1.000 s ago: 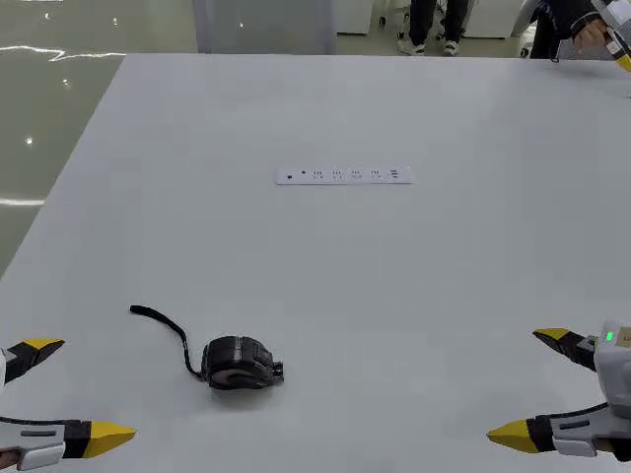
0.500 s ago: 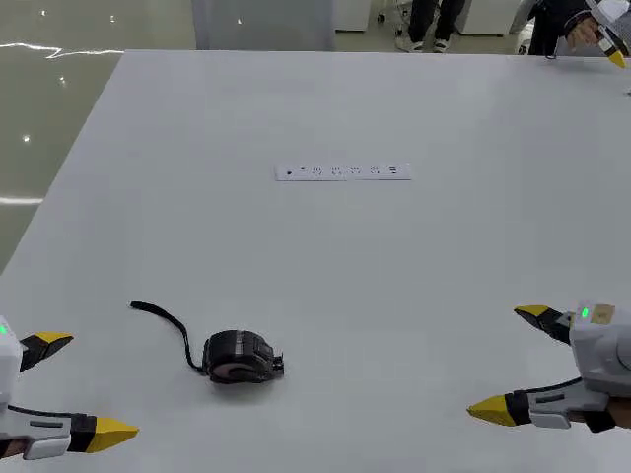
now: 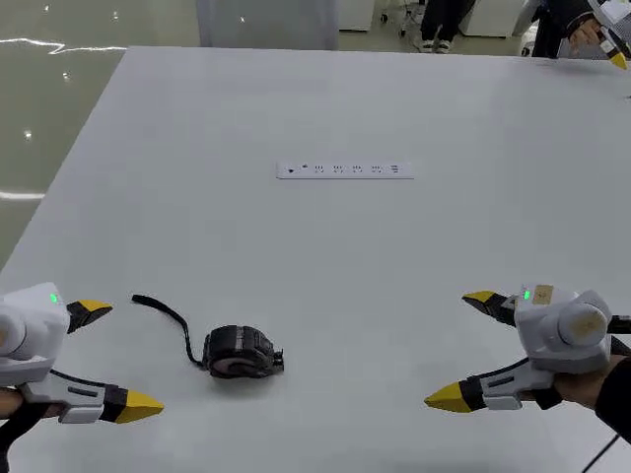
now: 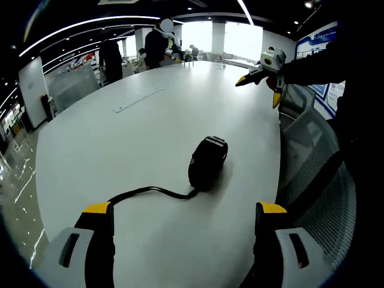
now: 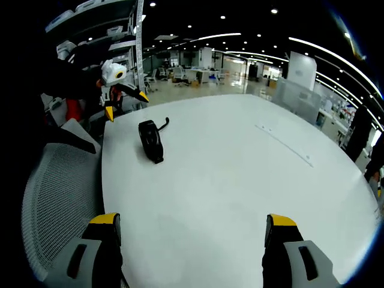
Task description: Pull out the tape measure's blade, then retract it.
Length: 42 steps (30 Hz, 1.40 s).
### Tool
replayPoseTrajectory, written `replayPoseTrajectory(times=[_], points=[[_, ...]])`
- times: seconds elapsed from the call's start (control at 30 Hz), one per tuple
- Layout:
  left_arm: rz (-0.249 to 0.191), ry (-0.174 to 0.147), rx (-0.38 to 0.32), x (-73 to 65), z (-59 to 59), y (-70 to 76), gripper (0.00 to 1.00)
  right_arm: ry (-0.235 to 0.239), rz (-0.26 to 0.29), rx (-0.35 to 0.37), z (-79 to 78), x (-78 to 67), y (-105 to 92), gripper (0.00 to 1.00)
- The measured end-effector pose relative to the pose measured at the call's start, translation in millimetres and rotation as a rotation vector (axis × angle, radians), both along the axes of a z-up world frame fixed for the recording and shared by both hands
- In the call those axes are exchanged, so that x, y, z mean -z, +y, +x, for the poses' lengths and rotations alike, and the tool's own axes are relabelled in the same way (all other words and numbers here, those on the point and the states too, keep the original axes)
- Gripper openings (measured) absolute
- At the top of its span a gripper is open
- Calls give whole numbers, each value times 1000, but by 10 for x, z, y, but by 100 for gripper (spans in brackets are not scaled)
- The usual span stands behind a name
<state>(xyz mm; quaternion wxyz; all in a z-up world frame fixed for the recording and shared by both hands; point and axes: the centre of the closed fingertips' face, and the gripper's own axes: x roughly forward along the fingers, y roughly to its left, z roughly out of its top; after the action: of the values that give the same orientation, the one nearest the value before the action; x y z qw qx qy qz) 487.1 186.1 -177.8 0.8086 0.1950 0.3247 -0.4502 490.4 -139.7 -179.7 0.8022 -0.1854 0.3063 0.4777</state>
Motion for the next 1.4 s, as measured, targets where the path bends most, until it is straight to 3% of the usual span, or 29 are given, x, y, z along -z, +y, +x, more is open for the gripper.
replayPoseTrajectory(times=[0.5,0.7,0.77,0.9,1.0,1.1,1.27,1.4], points=[[46,20,214,-4,96,-600,91,-13,12,-69,126,8,390,99],[50,18,287,-64,180,-856,86,-2,3,-98,158,106,582,99],[57,32,332,-54,129,-947,87,3,2,-110,163,127,649,99],[128,15,401,64,133,-989,86,-2,-5,-142,178,157,757,99],[153,55,392,204,170,-986,87,-6,-16,-170,192,176,831,99],[196,59,410,352,204,-988,84,-10,-11,-197,211,169,948,99],[237,74,430,497,228,-1017,74,-7,-20,-253,219,248,1143,99],[236,88,429,524,246,-1032,59,11,-24,-291,196,316,1280,96]])
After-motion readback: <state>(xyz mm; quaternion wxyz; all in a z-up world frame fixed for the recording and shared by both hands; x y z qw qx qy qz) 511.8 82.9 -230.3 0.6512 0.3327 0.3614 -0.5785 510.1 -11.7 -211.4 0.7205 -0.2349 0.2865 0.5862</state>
